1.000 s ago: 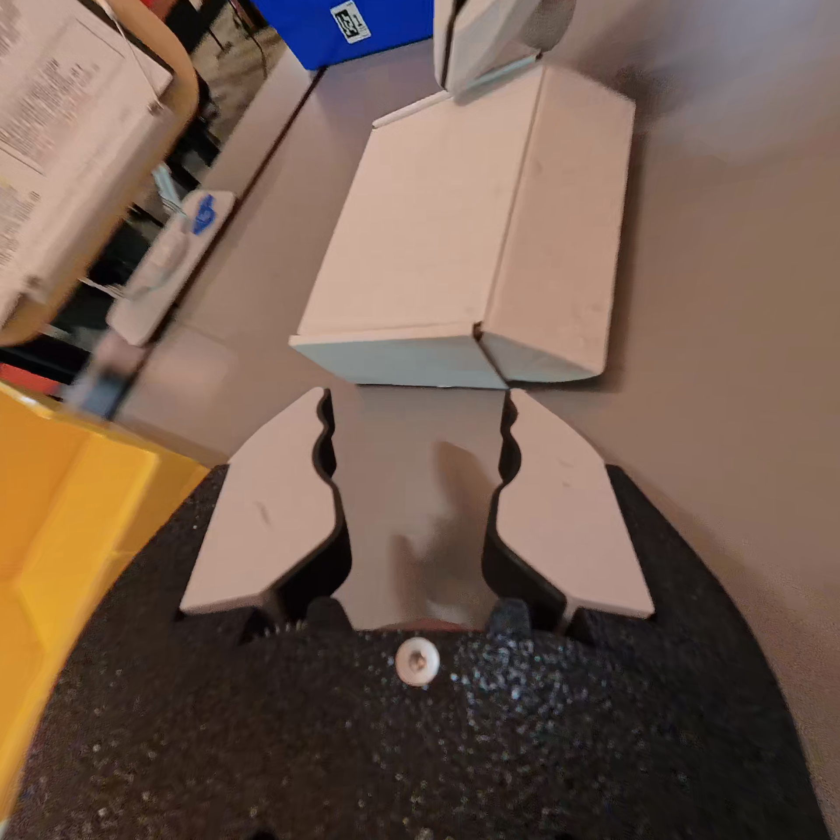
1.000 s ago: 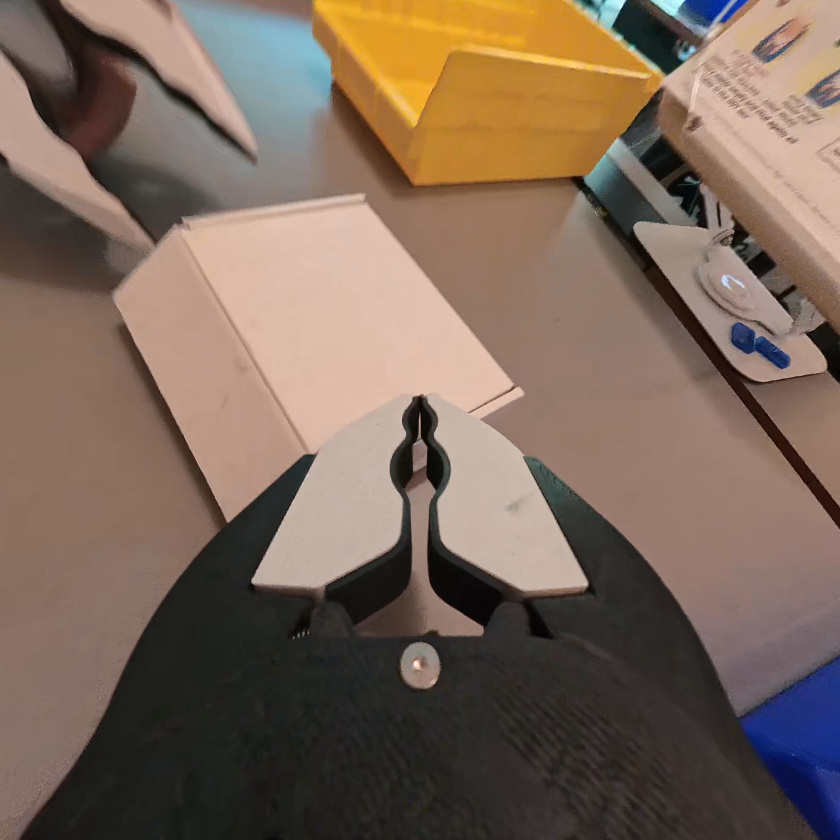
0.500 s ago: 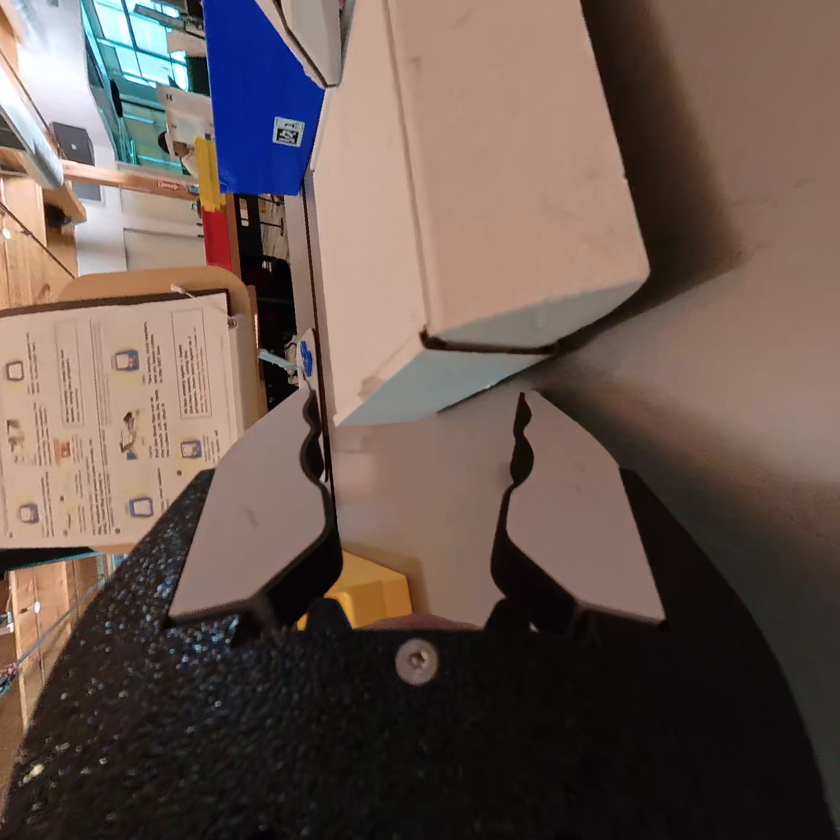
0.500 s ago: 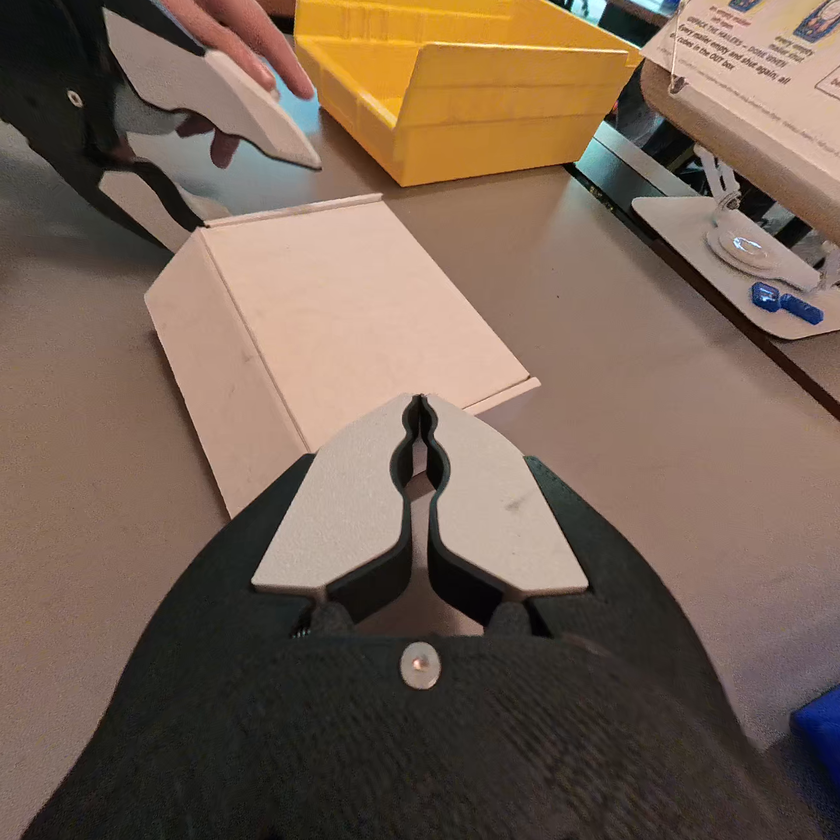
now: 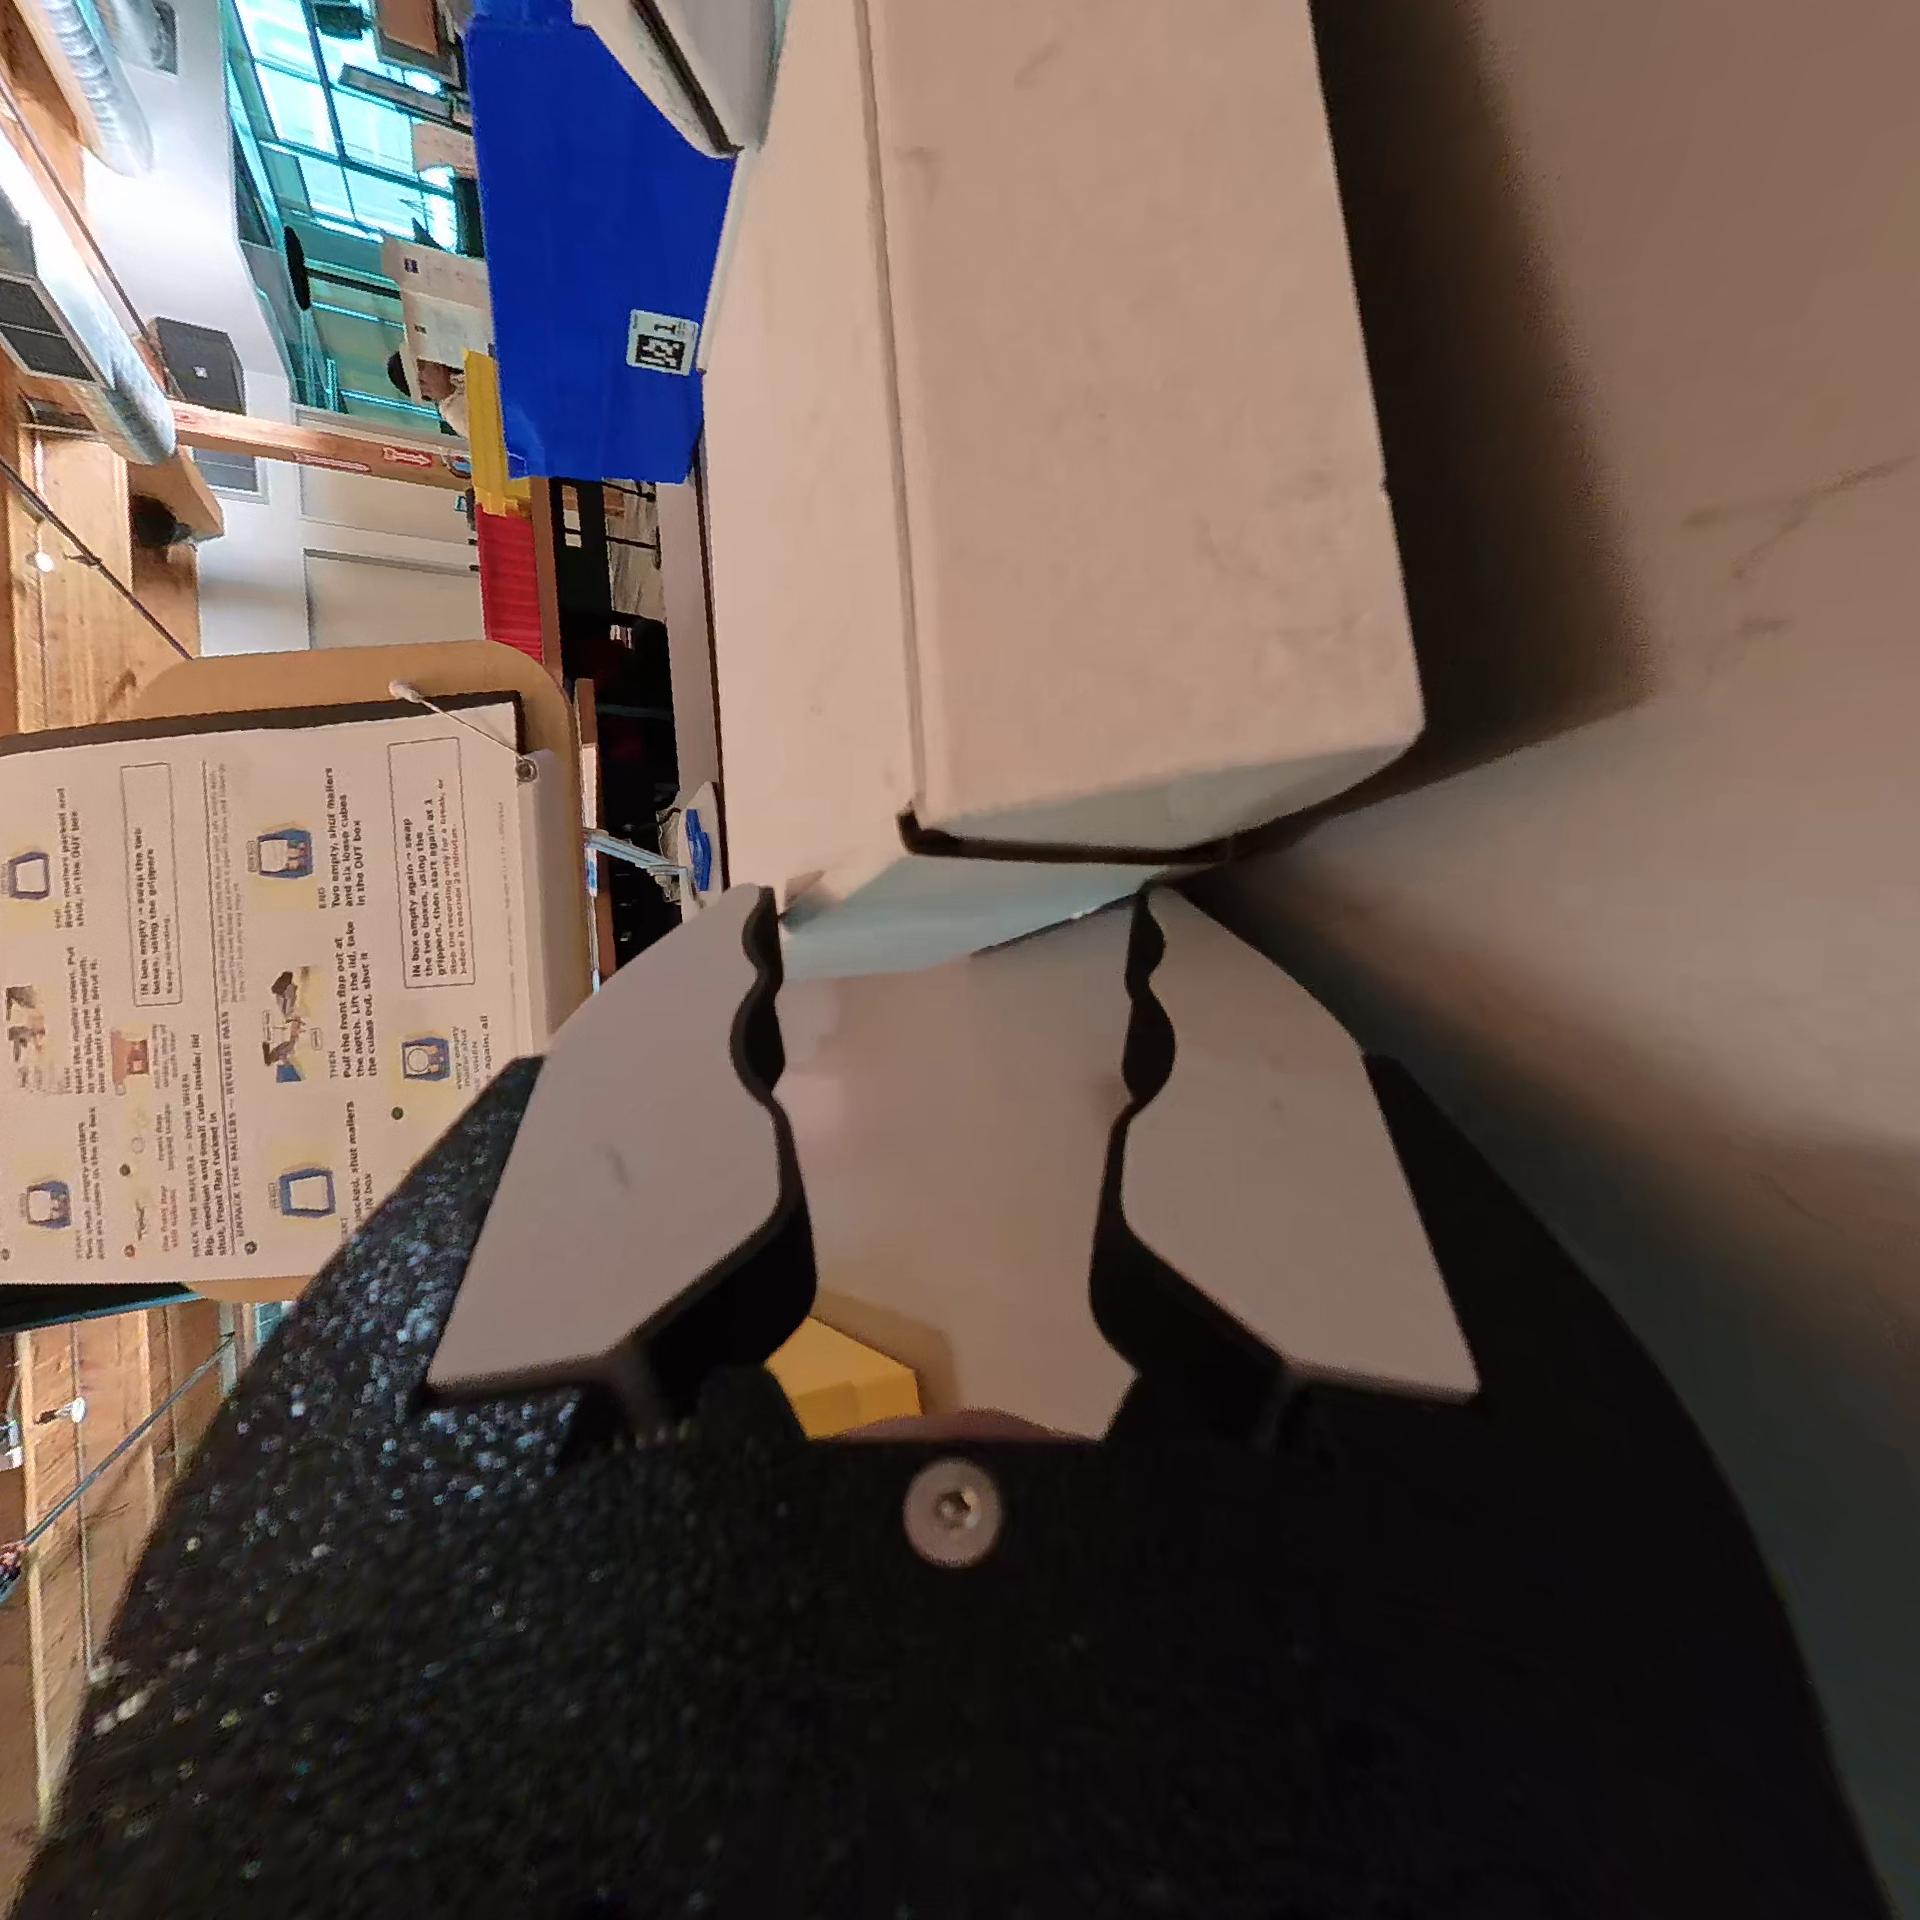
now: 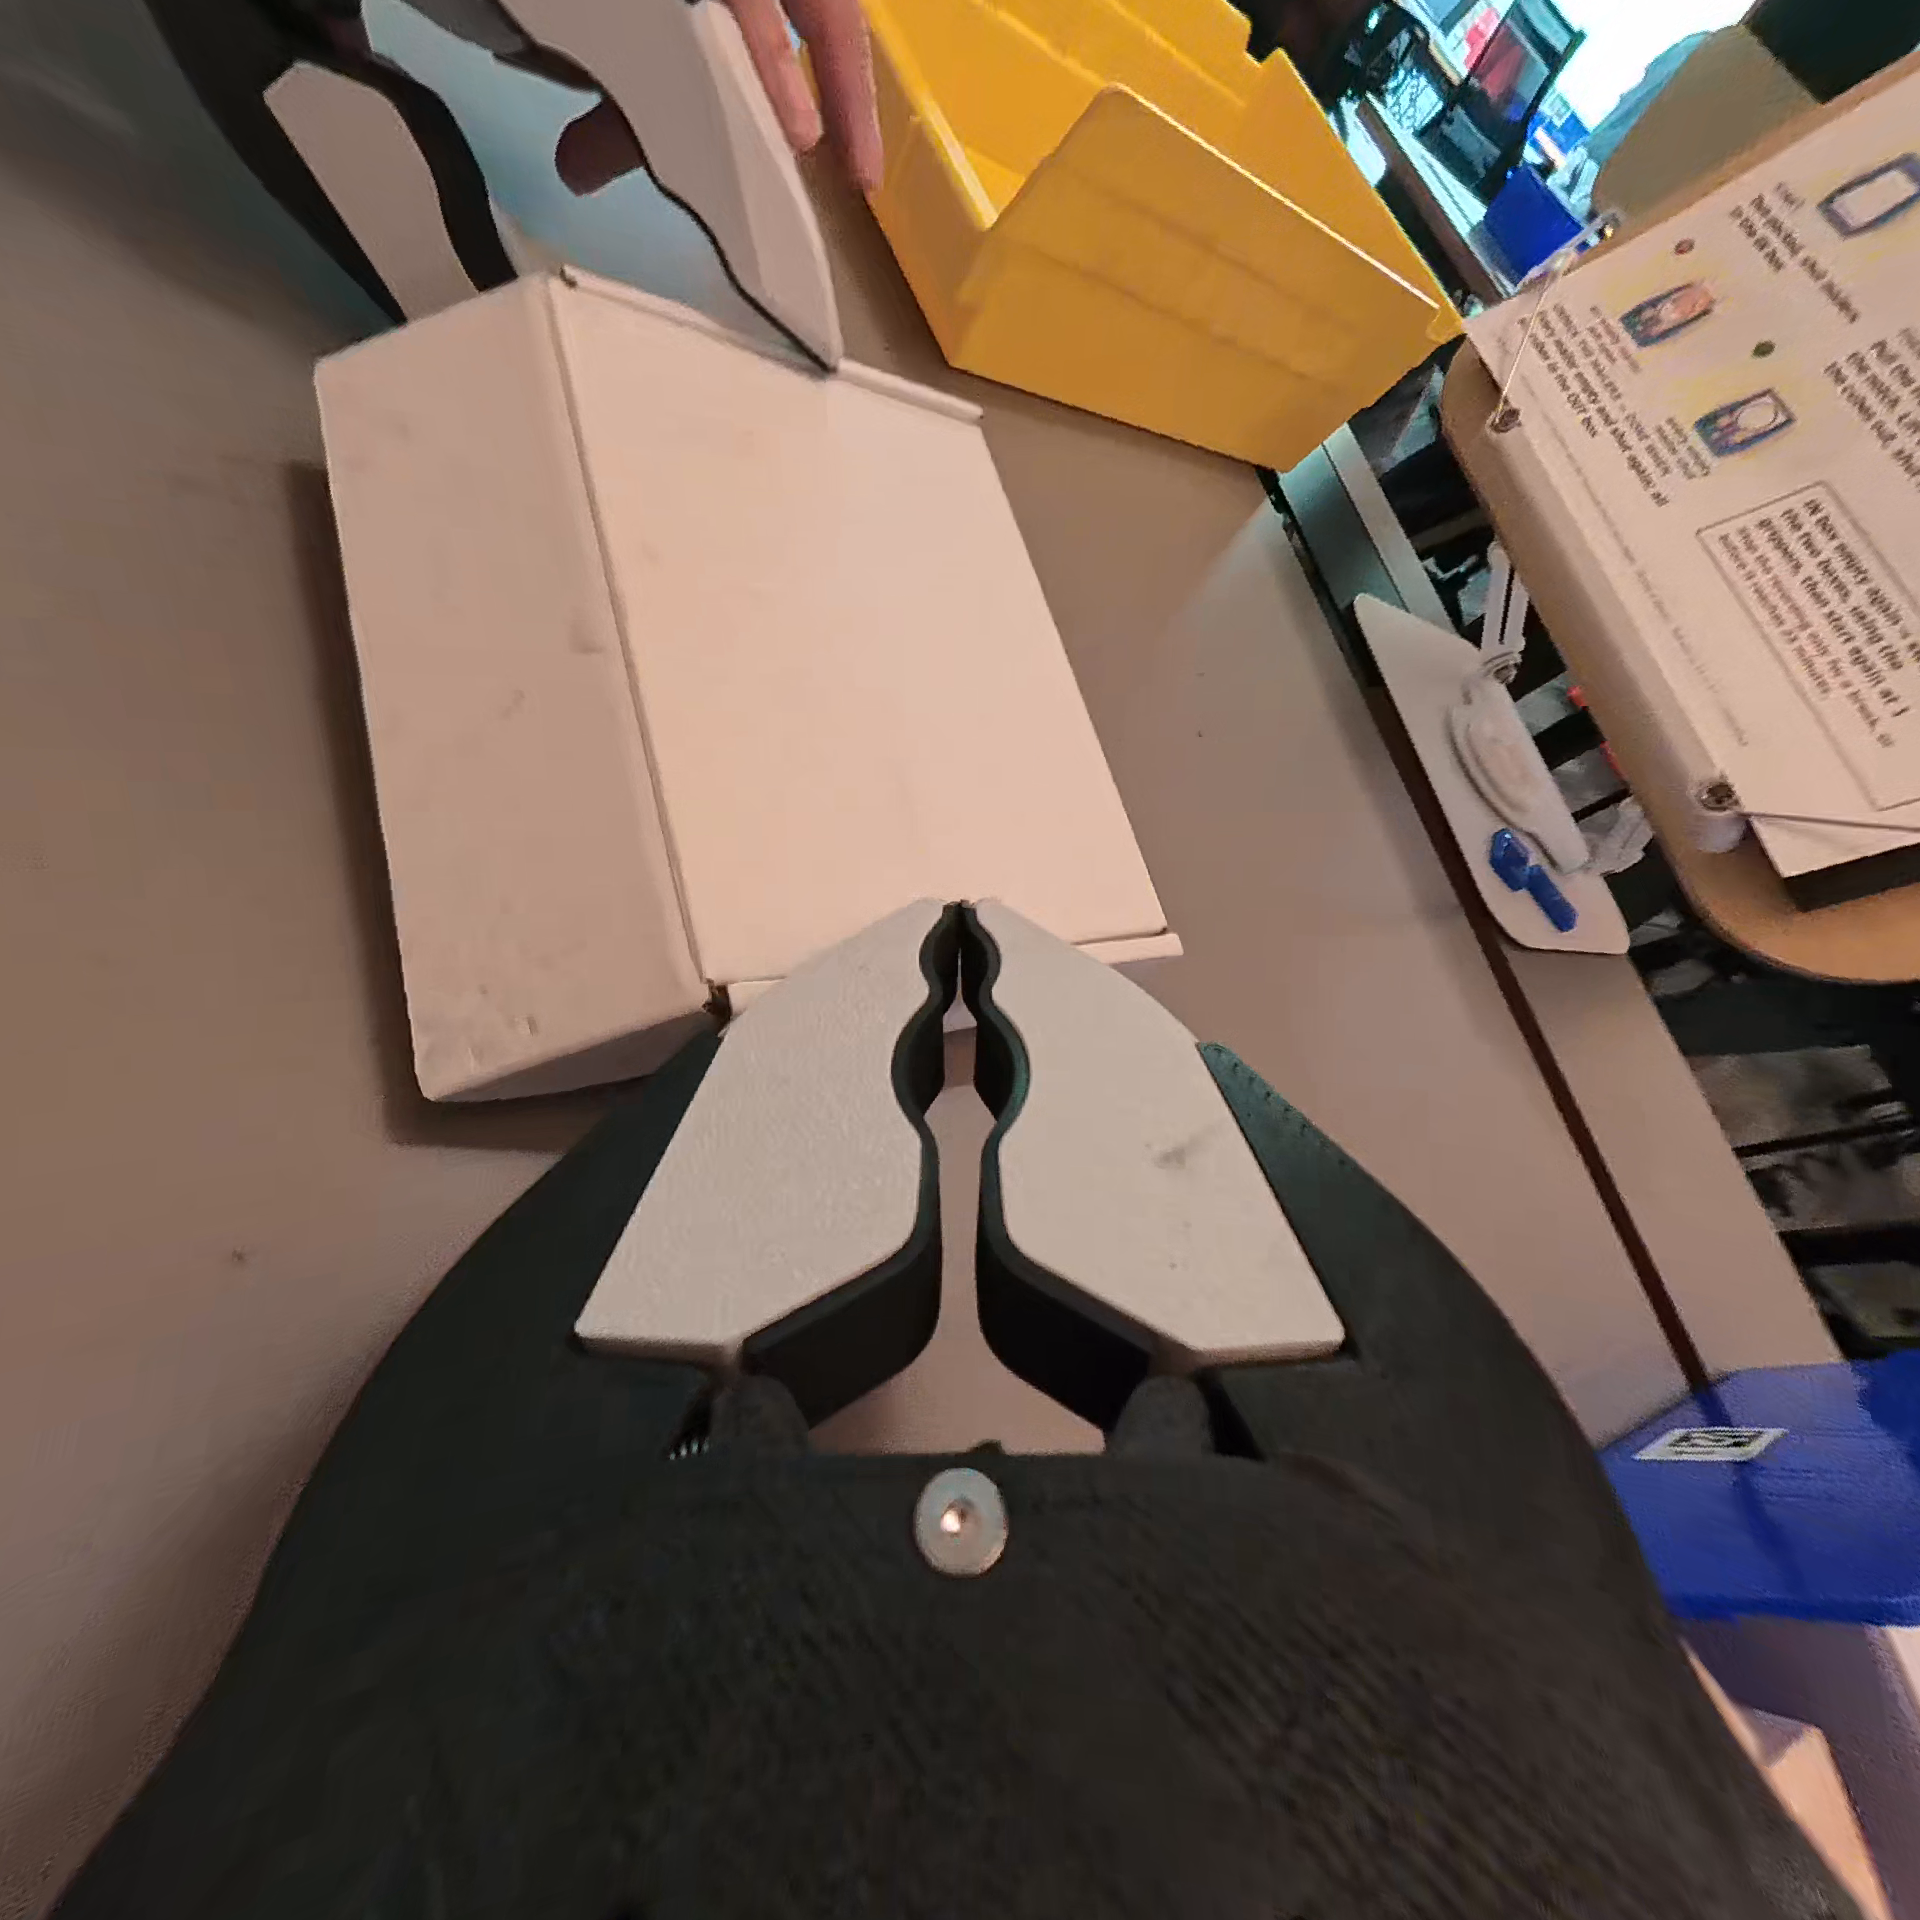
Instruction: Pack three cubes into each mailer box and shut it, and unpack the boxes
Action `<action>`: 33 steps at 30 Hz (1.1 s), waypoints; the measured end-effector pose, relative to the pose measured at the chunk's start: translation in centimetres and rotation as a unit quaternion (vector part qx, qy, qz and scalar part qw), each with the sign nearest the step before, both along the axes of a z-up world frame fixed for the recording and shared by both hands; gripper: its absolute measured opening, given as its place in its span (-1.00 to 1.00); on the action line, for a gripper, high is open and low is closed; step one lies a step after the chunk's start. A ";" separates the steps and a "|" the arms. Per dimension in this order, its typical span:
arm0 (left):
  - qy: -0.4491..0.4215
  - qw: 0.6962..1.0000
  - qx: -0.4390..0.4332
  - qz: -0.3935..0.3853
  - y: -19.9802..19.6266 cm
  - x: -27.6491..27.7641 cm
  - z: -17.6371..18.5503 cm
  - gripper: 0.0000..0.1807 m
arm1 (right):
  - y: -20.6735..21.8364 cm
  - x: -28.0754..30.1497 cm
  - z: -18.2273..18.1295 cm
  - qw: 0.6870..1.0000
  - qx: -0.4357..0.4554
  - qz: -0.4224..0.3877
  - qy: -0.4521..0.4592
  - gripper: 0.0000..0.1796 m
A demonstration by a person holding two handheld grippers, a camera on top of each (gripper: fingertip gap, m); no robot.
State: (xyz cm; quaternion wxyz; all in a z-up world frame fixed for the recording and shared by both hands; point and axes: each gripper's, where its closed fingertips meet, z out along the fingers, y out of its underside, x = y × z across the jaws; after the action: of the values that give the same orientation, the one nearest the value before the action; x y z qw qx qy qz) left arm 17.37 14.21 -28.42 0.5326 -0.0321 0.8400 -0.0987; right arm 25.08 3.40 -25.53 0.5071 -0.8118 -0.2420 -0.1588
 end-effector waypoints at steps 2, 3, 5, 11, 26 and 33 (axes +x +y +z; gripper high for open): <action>-0.001 1.000 -0.005 -0.005 -0.3 0.2 0.3 -0.22 | -0.2 0.1 0.0 1.000 0.005 0.003 -0.003 -1.00; -0.004 1.000 -0.006 -0.010 -0.5 0.3 0.5 -0.17 | -0.4 0.2 0.0 1.000 0.008 0.005 0.009 -1.00; -0.018 1.000 0.004 -0.021 -0.8 0.9 1.0 -0.08 | -0.6 0.4 -0.1 0.999 0.020 0.009 0.030 -1.00; -0.041 0.997 0.035 -0.047 -2.0 2.9 2.1 0.05 | -1.0 0.7 -0.1 0.998 0.036 0.006 0.049 -1.00; 0.303 0.781 -0.545 0.035 -5.0 -2.4 4.6 -0.13 | -7.1 -1.9 11.1 0.940 0.251 0.036 0.229 -0.61; 0.341 0.750 -0.566 0.018 -5.8 -3.4 2.8 -0.13 | -3.9 -4.9 9.6 0.955 0.245 0.035 0.165 -0.48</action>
State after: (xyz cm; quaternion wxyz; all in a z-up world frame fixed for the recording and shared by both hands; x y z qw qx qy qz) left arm 13.98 8.41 -25.64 0.0966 -0.3745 0.7555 -0.5288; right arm 20.20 -0.47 -15.88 0.7285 -0.6685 -0.1371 -0.0588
